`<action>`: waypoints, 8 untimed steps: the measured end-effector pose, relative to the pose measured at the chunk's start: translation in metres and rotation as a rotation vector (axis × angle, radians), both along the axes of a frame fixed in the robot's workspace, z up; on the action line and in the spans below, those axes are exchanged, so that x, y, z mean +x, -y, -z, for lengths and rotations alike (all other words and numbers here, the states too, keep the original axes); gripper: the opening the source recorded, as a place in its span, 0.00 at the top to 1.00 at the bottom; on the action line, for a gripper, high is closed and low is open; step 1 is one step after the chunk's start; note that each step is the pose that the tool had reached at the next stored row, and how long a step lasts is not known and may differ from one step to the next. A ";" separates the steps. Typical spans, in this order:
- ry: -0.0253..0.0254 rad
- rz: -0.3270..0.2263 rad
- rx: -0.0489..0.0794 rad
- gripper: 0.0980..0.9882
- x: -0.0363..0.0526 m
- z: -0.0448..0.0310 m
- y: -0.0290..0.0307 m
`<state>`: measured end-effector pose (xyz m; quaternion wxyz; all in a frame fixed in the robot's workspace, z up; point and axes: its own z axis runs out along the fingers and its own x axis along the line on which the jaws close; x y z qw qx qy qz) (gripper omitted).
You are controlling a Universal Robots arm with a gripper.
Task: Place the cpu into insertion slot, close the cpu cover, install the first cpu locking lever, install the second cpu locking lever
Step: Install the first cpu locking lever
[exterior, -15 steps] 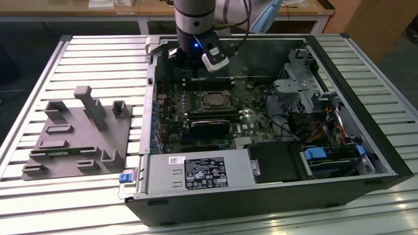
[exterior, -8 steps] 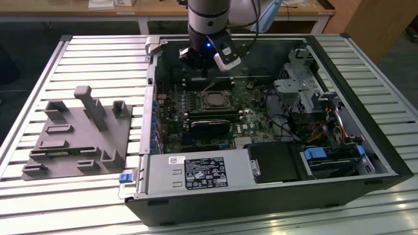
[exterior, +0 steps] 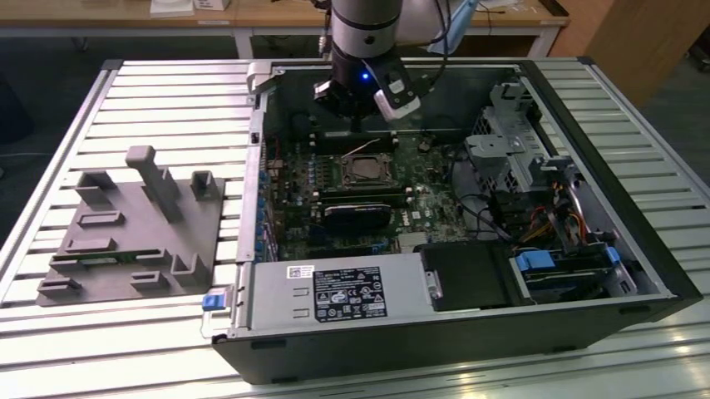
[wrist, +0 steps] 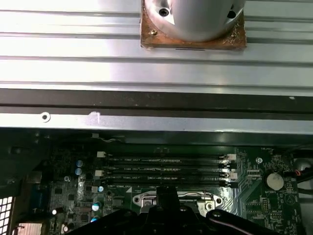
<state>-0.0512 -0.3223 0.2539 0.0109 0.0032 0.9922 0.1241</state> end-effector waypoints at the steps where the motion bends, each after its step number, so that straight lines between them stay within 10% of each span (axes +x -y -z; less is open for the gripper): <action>1: 0.0010 0.000 -0.004 0.99 0.0000 0.0001 -0.0001; 8: 0.0408 0.000 -0.022 0.99 -0.0007 0.0044 0.0000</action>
